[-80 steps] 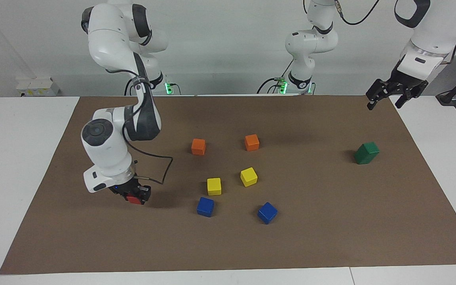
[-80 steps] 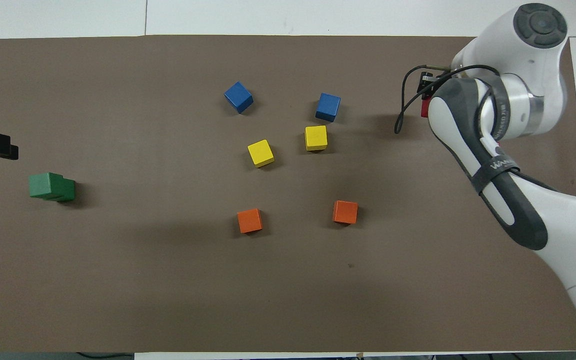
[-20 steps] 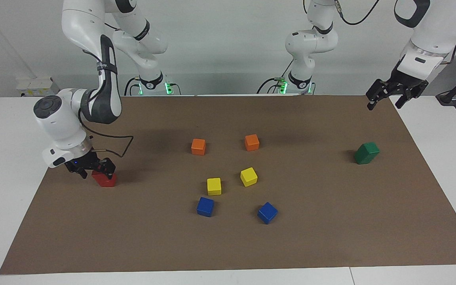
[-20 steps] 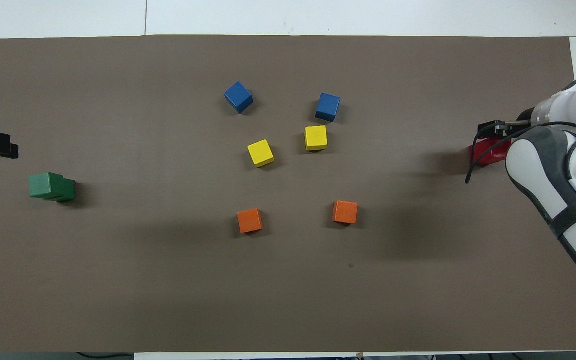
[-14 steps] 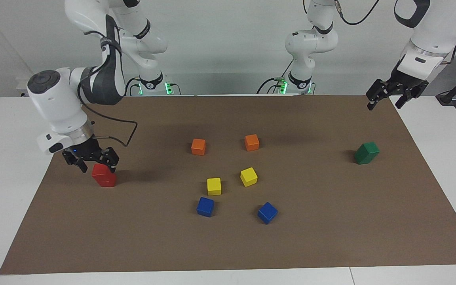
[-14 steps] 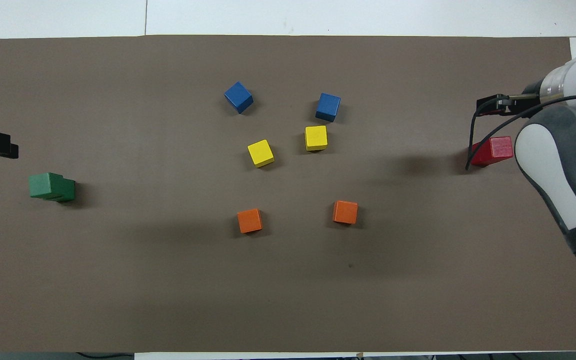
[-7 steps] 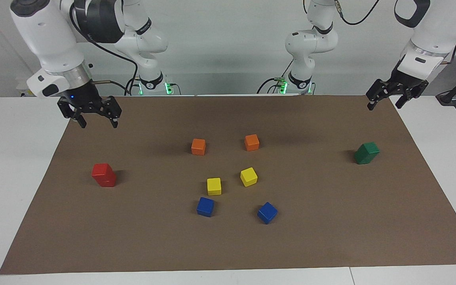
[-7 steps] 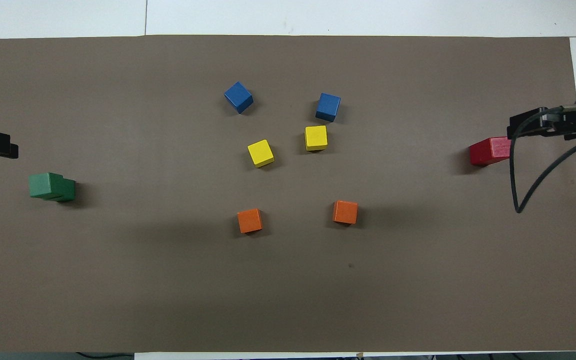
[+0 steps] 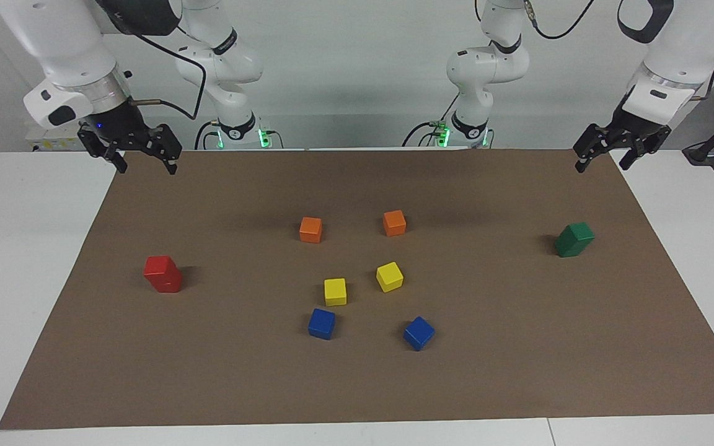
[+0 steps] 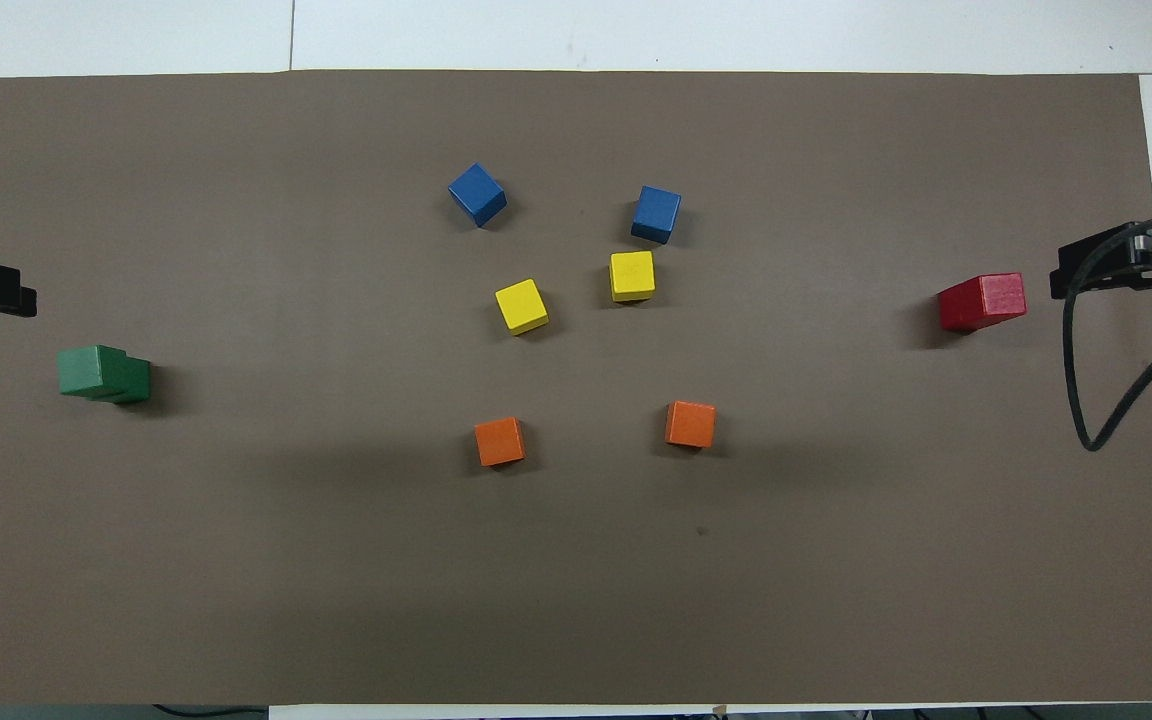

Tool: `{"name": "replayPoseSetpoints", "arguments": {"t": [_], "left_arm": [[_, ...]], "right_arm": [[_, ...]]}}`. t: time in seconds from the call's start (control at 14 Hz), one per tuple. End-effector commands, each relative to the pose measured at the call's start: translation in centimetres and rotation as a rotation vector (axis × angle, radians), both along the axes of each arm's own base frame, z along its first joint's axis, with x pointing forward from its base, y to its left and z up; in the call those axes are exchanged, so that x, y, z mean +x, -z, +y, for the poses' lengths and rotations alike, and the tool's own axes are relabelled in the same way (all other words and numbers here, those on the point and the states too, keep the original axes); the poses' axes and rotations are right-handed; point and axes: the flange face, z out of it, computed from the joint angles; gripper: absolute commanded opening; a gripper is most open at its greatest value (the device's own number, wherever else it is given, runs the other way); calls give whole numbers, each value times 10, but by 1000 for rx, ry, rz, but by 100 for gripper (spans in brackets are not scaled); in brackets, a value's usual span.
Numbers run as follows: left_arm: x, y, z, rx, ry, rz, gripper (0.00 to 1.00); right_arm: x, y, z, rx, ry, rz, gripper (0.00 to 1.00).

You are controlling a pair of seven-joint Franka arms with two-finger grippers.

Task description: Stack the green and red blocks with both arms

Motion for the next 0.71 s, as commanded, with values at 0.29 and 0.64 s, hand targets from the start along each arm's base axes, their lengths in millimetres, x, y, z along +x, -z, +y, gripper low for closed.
{"name": "replayPoseSetpoints", "arguments": {"t": [0.29, 0.64], "left_arm": [[1, -5, -2, 14, -6, -13, 100], [1, -5, -2, 14, -6, -13, 100]], "right_arm": [[-17, 1, -17, 40, 44, -17, 100], [-20, -1, -19, 35, 53, -20, 100]]}}
